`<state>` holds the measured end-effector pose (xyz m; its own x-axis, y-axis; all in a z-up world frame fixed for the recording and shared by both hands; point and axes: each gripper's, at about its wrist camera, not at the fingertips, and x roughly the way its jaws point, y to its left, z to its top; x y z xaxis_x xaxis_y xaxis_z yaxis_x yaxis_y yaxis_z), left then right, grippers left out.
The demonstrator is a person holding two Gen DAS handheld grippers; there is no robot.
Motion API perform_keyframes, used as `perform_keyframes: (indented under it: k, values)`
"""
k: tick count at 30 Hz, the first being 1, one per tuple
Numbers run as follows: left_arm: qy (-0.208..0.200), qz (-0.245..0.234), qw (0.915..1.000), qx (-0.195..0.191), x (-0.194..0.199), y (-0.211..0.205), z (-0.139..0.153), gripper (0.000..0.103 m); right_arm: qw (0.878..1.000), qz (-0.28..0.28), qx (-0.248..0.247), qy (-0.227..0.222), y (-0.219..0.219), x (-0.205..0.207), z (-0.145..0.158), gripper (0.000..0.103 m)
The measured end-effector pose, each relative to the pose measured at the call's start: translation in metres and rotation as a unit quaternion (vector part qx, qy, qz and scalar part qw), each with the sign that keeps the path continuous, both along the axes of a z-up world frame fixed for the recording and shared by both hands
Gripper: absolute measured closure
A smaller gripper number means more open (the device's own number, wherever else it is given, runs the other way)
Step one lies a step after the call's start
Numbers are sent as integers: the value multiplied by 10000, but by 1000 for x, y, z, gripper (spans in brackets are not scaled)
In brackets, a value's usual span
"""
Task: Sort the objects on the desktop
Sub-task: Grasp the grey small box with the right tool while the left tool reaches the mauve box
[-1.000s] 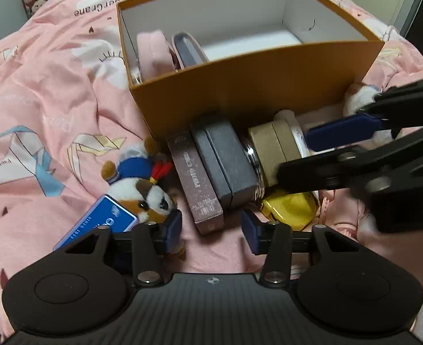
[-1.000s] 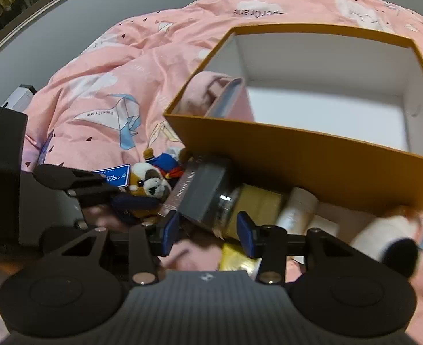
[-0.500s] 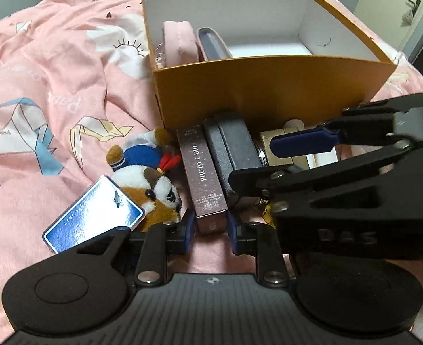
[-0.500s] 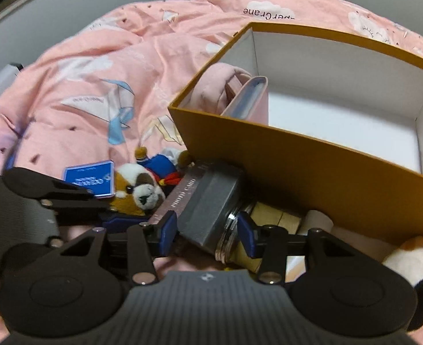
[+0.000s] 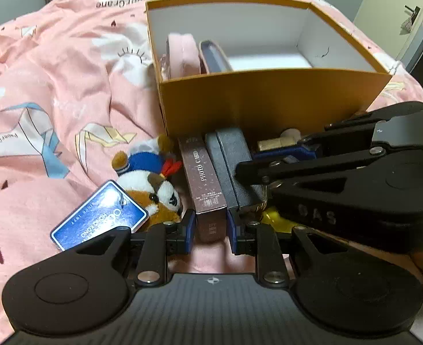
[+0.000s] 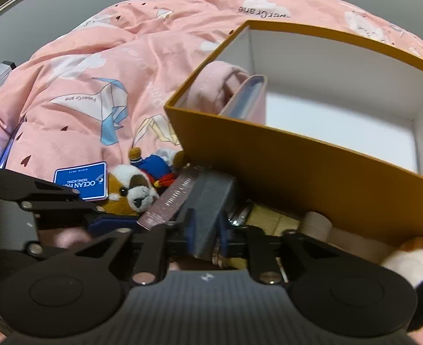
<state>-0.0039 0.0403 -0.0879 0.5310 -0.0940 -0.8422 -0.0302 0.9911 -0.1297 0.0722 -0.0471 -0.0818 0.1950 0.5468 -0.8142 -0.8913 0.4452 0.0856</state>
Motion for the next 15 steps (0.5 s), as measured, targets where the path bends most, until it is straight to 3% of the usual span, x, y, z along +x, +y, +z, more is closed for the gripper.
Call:
perform_keyframes:
  k: [6, 15]
  values:
    - [-354, 58, 9994, -9, -16, 1, 25, 78, 9997, -138, 158, 140, -16, 3, 6, 92]
    - [-202, 88, 9994, -254, -47, 8, 54, 78, 9993, -122, 324, 114, -28, -1, 11, 65]
